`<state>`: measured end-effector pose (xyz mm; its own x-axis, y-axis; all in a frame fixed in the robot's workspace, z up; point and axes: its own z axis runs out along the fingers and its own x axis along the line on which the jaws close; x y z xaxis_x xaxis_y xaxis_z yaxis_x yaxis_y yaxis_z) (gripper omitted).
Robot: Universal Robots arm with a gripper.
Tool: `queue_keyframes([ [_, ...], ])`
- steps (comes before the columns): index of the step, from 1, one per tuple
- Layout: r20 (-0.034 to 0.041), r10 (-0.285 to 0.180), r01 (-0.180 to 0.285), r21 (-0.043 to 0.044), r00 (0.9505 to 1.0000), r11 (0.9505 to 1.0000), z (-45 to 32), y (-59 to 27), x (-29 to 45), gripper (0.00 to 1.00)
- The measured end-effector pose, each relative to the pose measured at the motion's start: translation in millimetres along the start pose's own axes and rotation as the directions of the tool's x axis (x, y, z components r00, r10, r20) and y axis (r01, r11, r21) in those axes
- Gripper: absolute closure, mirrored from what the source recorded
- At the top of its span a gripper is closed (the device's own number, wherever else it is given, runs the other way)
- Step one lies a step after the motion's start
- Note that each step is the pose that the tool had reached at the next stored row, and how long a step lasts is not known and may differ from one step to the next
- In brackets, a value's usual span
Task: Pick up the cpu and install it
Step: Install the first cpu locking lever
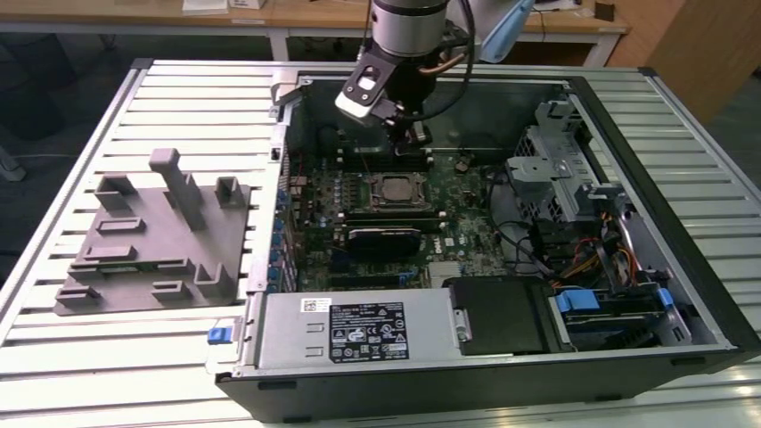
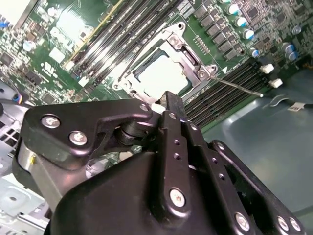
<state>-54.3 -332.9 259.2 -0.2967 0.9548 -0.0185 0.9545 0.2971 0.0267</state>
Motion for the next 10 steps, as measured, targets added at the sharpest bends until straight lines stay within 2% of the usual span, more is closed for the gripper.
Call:
queue_keyframes([
  [5, -0.0013, -0.05, 0.05, -0.001, 0.9988, 0.9988, 0.0, 0.0, 0.0, 0.89],
  [10, -0.0024, -0.095, 0.095, -0.0019, 0.9955, 0.9955, 0.0, 0.0, 0.0, 0.89],
])
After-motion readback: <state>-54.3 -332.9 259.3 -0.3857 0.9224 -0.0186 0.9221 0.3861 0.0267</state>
